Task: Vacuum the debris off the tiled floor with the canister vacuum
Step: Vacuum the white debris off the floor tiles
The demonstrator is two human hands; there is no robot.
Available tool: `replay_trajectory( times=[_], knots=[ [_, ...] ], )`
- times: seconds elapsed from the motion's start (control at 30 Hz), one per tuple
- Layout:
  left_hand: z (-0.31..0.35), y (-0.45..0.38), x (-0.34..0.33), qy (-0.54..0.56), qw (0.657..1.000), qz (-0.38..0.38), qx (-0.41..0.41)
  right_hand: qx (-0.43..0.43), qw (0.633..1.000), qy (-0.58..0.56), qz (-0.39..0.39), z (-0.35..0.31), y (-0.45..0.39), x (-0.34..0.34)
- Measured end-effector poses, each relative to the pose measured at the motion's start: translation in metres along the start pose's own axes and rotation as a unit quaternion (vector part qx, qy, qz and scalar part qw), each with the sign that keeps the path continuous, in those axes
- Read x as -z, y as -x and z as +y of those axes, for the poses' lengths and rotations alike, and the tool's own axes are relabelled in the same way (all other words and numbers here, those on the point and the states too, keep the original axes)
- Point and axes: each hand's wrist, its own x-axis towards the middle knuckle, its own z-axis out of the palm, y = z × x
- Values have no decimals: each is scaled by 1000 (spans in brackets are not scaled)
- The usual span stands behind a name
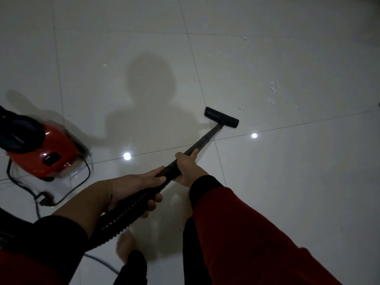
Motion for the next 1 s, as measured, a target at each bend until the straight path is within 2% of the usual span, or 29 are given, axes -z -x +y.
replay_trajectory(
  times=[0.27, 0.43, 0.73, 1.0],
  knots=[
    [37, -54, -8, 72, 997, 25, -34, 16, 996, 76, -50, -68, -44, 14],
    [69, -84, -22, 97, 990, 68, -70, 31, 988, 128, -85, -118, -69, 17],
    [147, -134, -28, 98, 985, 93, -105, 43, 979, 174, -100, -212, -109, 13],
    [230, -166, 2, 109, 984, 88, -107, 50, 976, 187, -97, -294, -147, -13]
  ],
)
